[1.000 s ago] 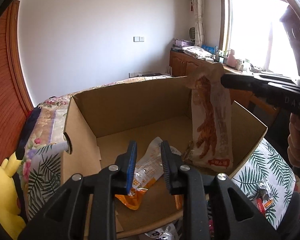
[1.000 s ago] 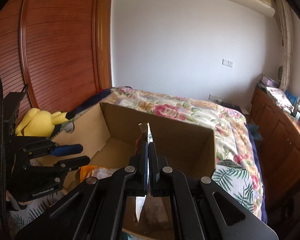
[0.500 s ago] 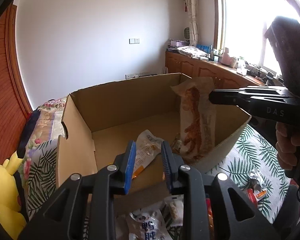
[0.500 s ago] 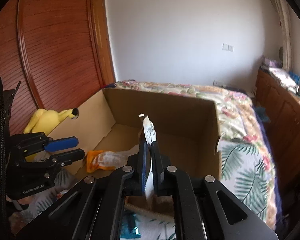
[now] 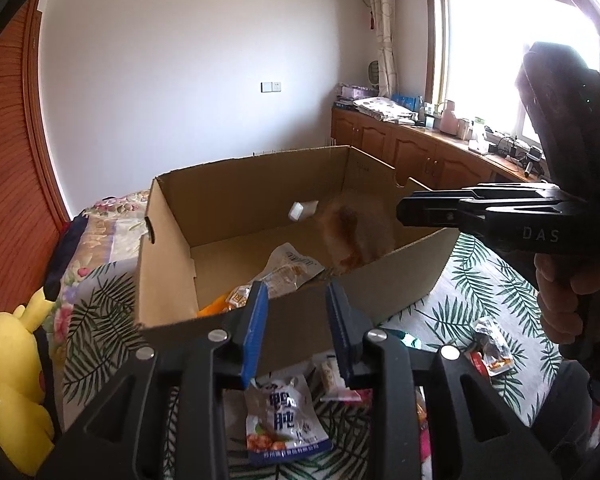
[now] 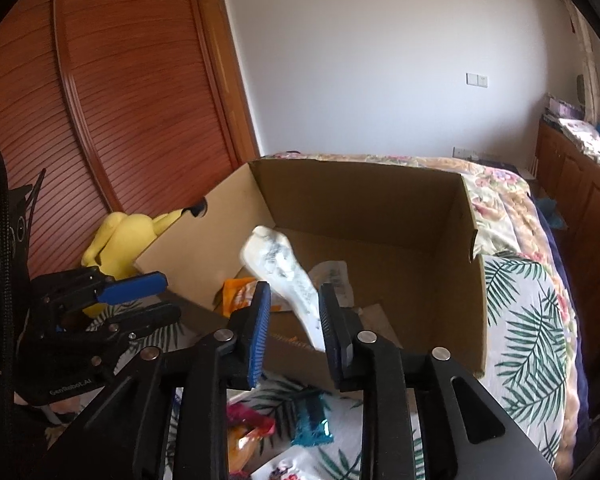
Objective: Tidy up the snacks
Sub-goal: 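Move both tools back toward the remaining snacks on the bed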
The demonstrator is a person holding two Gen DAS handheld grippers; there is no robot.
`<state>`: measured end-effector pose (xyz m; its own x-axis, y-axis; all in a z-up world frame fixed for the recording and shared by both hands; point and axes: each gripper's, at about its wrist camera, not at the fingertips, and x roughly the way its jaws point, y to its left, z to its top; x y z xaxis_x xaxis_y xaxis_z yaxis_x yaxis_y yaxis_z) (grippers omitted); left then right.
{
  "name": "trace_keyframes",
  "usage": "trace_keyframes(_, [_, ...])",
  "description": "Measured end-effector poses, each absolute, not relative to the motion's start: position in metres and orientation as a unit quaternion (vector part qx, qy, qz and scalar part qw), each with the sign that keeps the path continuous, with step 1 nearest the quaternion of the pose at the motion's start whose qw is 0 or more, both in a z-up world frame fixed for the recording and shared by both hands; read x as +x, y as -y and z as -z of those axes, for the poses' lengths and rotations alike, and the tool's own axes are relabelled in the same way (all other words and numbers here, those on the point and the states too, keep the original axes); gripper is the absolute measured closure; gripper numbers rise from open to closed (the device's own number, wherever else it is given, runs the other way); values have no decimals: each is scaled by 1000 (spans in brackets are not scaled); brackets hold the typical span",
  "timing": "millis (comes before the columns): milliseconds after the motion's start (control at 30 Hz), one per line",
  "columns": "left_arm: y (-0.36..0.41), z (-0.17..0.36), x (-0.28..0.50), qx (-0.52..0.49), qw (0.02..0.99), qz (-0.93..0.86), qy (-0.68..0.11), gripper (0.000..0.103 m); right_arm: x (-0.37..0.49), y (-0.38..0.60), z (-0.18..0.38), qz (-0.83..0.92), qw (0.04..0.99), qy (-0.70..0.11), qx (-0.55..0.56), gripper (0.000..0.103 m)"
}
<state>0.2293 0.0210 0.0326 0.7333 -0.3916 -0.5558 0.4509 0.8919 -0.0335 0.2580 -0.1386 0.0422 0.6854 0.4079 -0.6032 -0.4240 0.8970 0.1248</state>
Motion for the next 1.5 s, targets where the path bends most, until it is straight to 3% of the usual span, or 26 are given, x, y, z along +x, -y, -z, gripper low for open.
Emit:
trace_keyframes(100, [-24,-37,219,51,931,225,-282,71,248,140,-48,-224,921,-320,-10,72])
trace_keyframes(567, [-32,-20,185,53,932,207,-292,56,193,170,-41,-189,933,-305,-11,68])
trace_keyframes(1233, [-27,52,201,53,910,178,-371,55,171,227,60,-62,919,-389,-12,46])
trace_keyframes(1500, [-19,65,213,68,902,173,-389,54,173,236,72,-50,913,-404,4,37])
